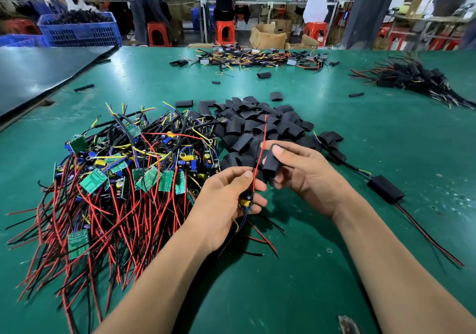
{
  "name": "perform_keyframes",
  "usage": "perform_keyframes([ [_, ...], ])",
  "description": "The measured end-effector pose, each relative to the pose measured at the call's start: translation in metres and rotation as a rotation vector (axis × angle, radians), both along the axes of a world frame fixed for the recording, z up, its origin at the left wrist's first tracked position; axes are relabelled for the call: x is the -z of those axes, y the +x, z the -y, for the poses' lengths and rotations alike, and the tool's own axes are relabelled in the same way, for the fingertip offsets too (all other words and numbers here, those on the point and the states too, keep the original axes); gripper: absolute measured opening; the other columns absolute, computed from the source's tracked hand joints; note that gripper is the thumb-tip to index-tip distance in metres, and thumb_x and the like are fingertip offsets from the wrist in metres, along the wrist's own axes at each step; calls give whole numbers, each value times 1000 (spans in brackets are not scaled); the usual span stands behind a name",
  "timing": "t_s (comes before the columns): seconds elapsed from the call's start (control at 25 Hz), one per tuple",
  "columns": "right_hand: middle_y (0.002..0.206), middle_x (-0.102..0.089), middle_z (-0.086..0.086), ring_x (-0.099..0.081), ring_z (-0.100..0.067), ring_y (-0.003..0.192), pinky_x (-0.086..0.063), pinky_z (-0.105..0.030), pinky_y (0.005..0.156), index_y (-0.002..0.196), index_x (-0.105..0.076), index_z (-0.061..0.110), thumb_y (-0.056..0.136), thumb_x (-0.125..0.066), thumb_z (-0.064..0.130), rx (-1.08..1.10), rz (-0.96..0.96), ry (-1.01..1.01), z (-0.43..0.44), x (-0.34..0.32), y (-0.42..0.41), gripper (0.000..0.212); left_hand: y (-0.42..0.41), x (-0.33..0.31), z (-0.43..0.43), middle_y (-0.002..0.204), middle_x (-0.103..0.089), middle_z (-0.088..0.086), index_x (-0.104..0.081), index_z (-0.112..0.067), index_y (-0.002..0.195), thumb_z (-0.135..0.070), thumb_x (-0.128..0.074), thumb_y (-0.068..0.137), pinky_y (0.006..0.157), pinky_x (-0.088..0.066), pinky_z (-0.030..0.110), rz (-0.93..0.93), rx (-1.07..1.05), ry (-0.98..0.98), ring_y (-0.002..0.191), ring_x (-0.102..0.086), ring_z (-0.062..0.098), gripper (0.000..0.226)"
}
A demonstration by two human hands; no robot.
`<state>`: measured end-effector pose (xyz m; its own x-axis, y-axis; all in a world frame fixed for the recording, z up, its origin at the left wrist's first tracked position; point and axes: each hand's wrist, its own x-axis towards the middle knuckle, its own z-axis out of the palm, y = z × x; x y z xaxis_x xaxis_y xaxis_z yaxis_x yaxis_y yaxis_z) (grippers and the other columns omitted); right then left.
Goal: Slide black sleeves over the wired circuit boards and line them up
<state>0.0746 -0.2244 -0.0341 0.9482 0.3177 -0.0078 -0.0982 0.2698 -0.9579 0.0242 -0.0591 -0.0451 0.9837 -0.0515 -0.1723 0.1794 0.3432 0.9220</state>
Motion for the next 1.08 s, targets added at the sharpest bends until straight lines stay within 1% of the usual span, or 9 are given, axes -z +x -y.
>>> perform_keyframes([
  [0.08, 79, -61, -10, -51, -16, 55, -45, -25, 52, 114, -72, 6, 78, -72, 27, -37, 4, -31, -1, 0, -2, 42, -2, 0, 2, 76, -68, 9, -63, -3, 103, -9, -51, 101, 52, -51, 24, 24, 9, 50, 56, -63, 19, 13],
  [0.24, 73, -62, -4, -51, -17, 56, -47, -25, 53, 102, -73, 9, 78, -72, 26, -15, 32, -67, -1, 1, -2, 29, -3, 1, 4, 74, -67, 9, -61, 2, 102, -9, -52, 101, 50, -50, 24, 29, 2, 94, 56, -62, 19, 14],
  [0.36, 73, -63, -3, -53, -16, 55, -48, -25, 54, 96, -75, 14, 75, -76, 29, 17, 25, -83, 0, 3, -1, 26, -2, 1, 2, 75, -67, 9, -62, 1, 102, -8, -56, 99, 51, -51, 24, 22, 0, 64, 57, -63, 19, 11],
  [0.44, 75, -64, -5, -53, -16, 55, -49, -25, 54, 94, -77, 15, 72, -79, 34, 47, 28, -90, 0, 5, -1, 29, -2, 1, 1, 74, -68, 8, -65, -1, 101, -5, -61, 95, 49, -49, 24, 31, -11, 74, 54, -61, 19, 8],
  [0.52, 75, -67, -6, -55, -15, 54, -51, -25, 54, 94, -77, 12, 71, -80, 35, 130, 39, -66, 1, 5, 1, 32, -3, 2, 1, 71, -68, 6, -68, -4, 97, -3, -65, 93, 46, -47, 24, 66, -69, 177, 50, -60, 18, 6],
  [0.64, 71, -70, -4, -58, -11, 49, -54, -24, 52, 90, -75, 10, 80, -78, 24, 365, 29, 25, 8, 3, 9, 17, -4, 6, 2, 71, -70, 9, -73, -13, 89, -7, -67, 91, 46, -49, 27, 153, -158, 423, 50, -61, 18, 9],
  [0.72, 66, -69, -1, -59, -10, 49, -55, -22, 52, 91, -73, 9, 88, -74, 20, 518, 14, 57, 16, 3, 14, 11, -4, 7, 3, 71, -71, 11, -74, -19, 85, -10, -68, 90, 48, -51, 28, 189, -185, 522, 50, -63, 17, 11],
  [0.88, 70, -65, -2, -60, -10, 52, -55, -22, 54, 93, -71, 8, 91, -73, 24, 673, -14, 104, 27, 4, 19, 16, -4, 7, 4, 68, -71, 7, -74, -22, 85, -11, -68, 90, 47, -53, 29, 187, -212, 543, 49, -63, 15, 13],
  [1.08, 66, -63, 3, -61, -10, 53, -56, -23, 56, 85, -70, 12, 90, -75, 25, 678, -9, 120, 23, 5, 19, 15, -4, 9, 4, 69, -72, 0, -74, -23, 85, -11, -68, 89, 47, -52, 27, 180, -212, 545, 51, -66, 16, 13],
])
